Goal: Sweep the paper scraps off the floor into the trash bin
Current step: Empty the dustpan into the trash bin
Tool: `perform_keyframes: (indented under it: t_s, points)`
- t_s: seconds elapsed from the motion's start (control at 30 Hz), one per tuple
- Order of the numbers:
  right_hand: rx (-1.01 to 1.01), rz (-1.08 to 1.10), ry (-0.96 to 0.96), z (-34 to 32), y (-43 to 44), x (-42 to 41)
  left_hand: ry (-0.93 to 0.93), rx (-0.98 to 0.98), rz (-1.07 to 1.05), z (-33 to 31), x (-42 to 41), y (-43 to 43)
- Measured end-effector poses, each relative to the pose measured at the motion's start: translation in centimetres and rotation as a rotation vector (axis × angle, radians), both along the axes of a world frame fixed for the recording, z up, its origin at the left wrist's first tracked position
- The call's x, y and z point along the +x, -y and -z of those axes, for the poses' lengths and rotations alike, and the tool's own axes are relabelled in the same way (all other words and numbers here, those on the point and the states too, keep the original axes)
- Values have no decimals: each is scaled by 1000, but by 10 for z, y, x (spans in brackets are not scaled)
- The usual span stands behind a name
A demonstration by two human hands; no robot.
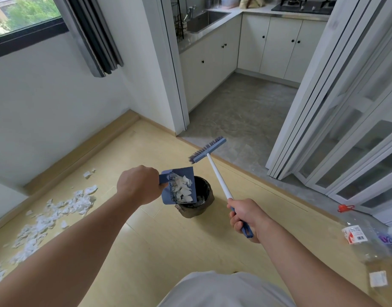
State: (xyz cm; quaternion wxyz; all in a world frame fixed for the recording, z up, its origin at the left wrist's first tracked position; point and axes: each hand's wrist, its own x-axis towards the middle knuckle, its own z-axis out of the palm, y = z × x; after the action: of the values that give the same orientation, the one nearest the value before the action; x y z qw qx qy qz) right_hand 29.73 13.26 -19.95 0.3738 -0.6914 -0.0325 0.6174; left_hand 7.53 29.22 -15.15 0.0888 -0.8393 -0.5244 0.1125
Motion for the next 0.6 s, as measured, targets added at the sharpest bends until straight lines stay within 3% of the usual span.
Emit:
perform_keyframes:
  t_s: [0.6]
  points:
    - [5, 21, 13, -2, 0, 1, -34, 11, 49, -3, 9, -4]
